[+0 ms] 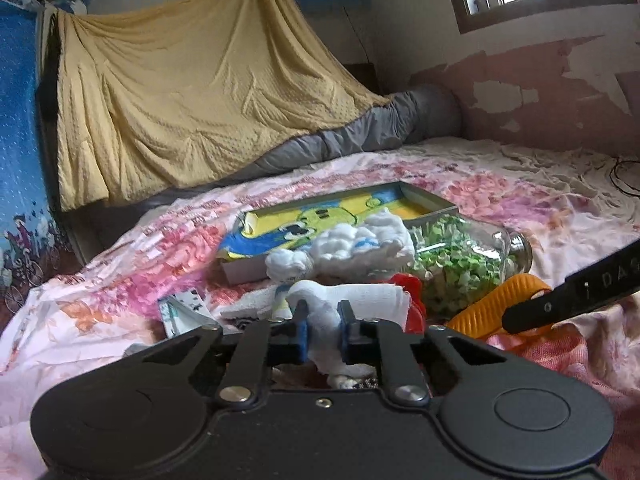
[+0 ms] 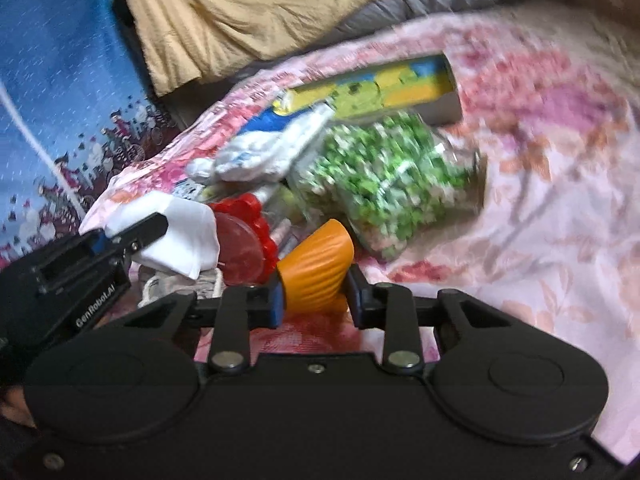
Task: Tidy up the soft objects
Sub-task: 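Grasp the orange cup with the right gripper while the left gripper grasps the white cloth, then carry the white cloth and orange cup toward the cartoon tray with both grippers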
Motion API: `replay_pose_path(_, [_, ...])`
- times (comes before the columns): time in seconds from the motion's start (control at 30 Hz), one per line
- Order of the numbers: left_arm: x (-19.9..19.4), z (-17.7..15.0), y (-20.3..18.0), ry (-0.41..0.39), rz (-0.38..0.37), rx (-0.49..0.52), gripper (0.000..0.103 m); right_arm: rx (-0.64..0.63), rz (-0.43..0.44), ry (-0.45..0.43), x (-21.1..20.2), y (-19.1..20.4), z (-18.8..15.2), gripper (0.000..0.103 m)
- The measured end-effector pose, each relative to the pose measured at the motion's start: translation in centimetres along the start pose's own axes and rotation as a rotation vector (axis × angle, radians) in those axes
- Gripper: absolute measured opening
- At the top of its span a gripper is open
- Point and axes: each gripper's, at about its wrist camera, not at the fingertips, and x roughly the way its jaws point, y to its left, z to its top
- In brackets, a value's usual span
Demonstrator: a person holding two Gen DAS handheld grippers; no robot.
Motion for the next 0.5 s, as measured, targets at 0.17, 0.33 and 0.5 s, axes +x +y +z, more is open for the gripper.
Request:
replay_pose_path(0.17, [-1.6, 0.4, -0.4, -0.045, 0.009, 0.025, 0.01, -0.144, -0.015, -0.078, -1.6, 2.2, -0.1, 0.021])
replay_pose_path(0.33, [-3.5, 1.1, -1.4, -0.099, 0.014, 0.074, 0.01, -0.253, -0.017, -0.169, -3.4, 3.6, 0.6, 0.021])
replay_pose_path(0.5, [-4.0, 2.4, -2.4, -0.141, 0.02, 0.106, 0.01, -0.286, -0.017, -0.235, -4.2, 3.6, 2.9, 0.021])
